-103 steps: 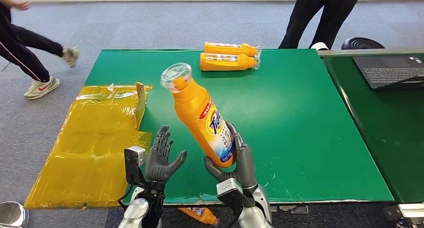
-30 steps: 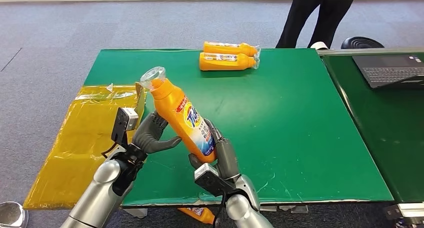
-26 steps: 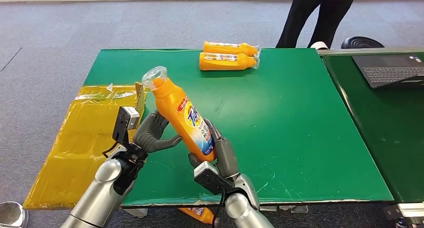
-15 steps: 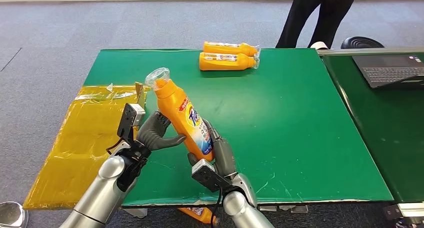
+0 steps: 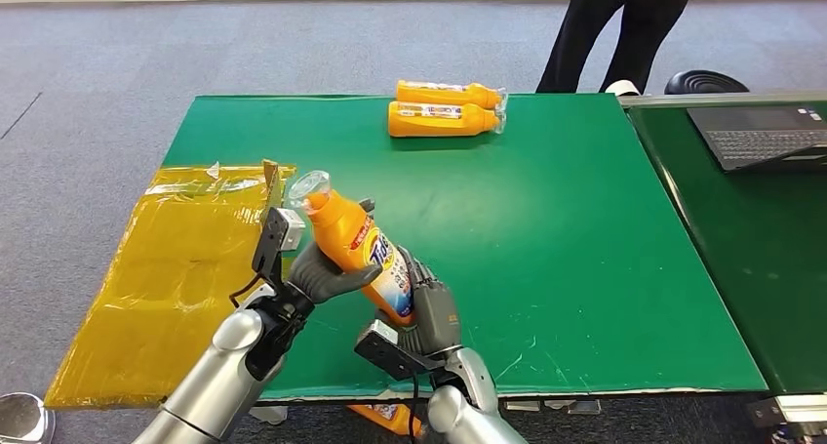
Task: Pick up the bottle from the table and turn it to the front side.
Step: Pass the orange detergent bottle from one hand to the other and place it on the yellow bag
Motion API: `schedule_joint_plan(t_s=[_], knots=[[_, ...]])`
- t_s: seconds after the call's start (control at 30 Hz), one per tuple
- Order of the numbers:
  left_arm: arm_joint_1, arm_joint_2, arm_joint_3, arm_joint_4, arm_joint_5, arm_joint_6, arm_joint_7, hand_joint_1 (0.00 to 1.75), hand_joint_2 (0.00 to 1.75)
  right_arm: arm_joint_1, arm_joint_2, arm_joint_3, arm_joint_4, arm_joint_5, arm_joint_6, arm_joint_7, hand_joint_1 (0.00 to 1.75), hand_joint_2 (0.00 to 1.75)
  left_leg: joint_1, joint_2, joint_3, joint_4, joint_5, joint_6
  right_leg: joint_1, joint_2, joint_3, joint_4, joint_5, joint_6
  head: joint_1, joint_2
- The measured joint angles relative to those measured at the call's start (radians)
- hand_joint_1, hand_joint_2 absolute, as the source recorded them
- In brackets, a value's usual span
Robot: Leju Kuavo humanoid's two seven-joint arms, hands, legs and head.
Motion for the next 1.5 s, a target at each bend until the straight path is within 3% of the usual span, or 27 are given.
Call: schedule_joint_plan(t_s=[0.2, 0.4, 0.53, 1.17, 1.37, 1.5], knots=[[0.004, -0.019, -0.003, 0.009, 0.002, -0.002, 0.012, 0.00, 1.75, -0.039, 0.002, 0.000, 0.055, 0.076, -0.090, 0.083, 1.75, 1.75, 0.000, 0.001, 0.000, 0.000, 0.000, 0.000, 0.000, 0.000, -0.001, 0.000, 0.000, 0.000, 0.000, 0.000], [-0.002, -0.040, -0.004, 0.028, -0.001, -0.002, 0.017, 0.02, 1.75, -0.049, 0.003, -0.007, 0.070, 0.090, -0.092, 0.081, 1.75, 1.75, 0.000, 0.002, 0.000, 0.000, 0.000, 0.000, 0.000, 0.001, -0.001, 0.000, 0.000, 0.000, 0.000, 0.000], [-0.009, -0.048, -0.005, 0.046, -0.016, 0.003, 0.015, 1.75, 1.75, -0.048, 0.004, -0.015, 0.076, 0.099, -0.092, 0.078, 1.75, 1.75, 0.000, 0.002, 0.000, 0.000, 0.000, 0.000, 0.000, 0.001, -0.001, 0.000, 0.000, 0.000, 0.000, 0.000], [-0.022, -0.067, -0.006, 0.085, -0.060, 0.019, -0.013, 1.75, 1.75, -0.032, 0.016, -0.031, 0.076, 0.143, -0.081, 0.077, 1.75, 1.75, 0.000, 0.004, 0.000, 0.000, 0.000, 0.000, 0.000, 0.003, -0.002, 0.000, 0.001, 0.000, 0.001, 0.000], [-0.072, -0.095, -0.007, 0.092, -0.109, 0.059, -0.010, 1.75, 1.75, -0.069, 0.020, 0.089, 0.042, 0.030, -0.087, 0.158, 1.75, 1.75, 0.000, 0.005, -0.001, 0.000, 0.000, 0.000, 0.000, 0.004, -0.003, 0.000, 0.002, -0.001, 0.001, 0.000], [-0.095, -0.103, -0.007, 0.072, -0.123, 0.085, 0.006, 1.75, 1.75, -0.102, 0.020, 0.168, 0.032, -0.043, -0.091, 0.190, 0.00, 1.75, 0.000, 0.005, -0.001, 0.000, 0.000, 0.000, 0.000, 0.004, -0.003, 0.000, 0.002, -0.001, 0.001, 0.000]])
